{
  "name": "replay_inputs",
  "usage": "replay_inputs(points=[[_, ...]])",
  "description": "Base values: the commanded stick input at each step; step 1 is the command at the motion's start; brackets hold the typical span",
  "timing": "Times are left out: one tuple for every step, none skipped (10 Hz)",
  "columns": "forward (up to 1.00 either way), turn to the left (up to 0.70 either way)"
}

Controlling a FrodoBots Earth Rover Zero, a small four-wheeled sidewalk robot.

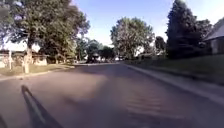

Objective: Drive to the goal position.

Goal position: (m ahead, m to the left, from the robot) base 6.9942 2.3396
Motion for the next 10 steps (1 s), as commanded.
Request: replay_inputs(points=[[1.0, 0.03], [1.0, 0.03], [1.0, 0.03], [1.0, 0.03], [1.0, 0.03], [1.0, 0.03], [1.0, 0.03], [1.0, 0.03], [1.0, 0.03], [1.0, 0.03]])
